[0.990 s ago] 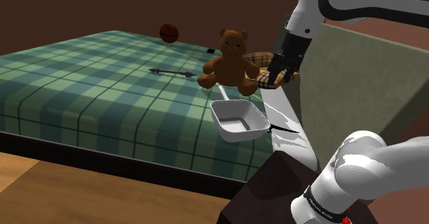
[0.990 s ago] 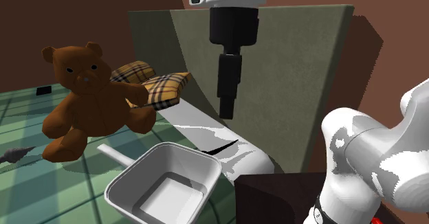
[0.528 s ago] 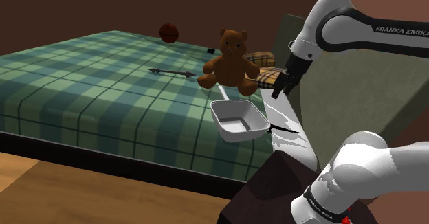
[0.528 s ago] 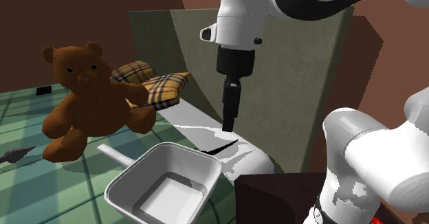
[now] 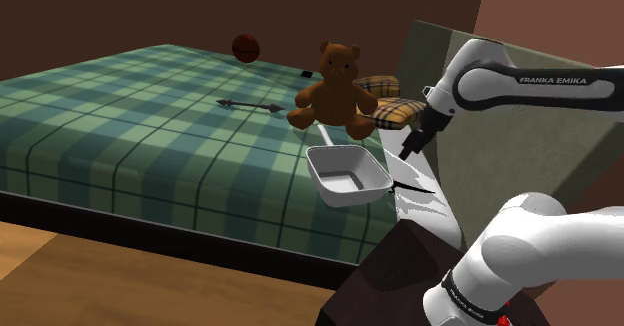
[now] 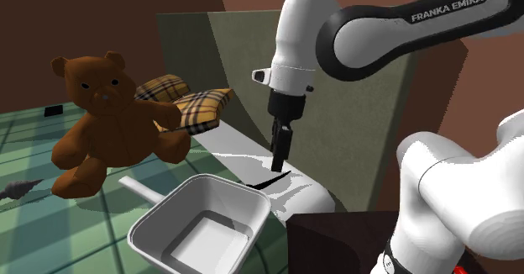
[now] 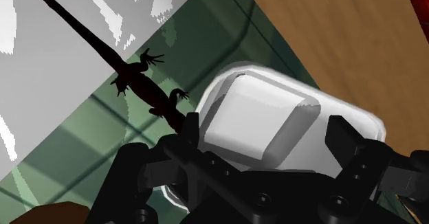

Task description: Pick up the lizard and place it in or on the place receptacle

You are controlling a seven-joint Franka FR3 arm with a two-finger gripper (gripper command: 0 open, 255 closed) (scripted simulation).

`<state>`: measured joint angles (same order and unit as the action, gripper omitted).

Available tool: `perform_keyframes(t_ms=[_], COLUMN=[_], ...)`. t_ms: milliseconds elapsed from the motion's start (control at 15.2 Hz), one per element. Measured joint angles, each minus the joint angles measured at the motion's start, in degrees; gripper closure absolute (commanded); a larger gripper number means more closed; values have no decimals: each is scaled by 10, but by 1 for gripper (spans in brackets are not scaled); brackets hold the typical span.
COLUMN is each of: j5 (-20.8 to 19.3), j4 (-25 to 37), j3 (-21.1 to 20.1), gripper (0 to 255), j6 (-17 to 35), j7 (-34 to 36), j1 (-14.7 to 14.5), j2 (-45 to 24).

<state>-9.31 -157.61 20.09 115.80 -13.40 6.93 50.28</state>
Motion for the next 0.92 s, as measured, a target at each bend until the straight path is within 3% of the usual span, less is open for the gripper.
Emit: perform_keyframes(t_ms=[330,528,726,924], j5=[-35,-41,-32,8], j4=[-32,-37,-32,-15], j3=[92,152,223,314], gripper=[0,0,0,0], j6=[111,184,253,319], j7=[-88,-142,-207,-287], j1=[12,0,-28,-92], j2=[-58,-113,-174,-242])
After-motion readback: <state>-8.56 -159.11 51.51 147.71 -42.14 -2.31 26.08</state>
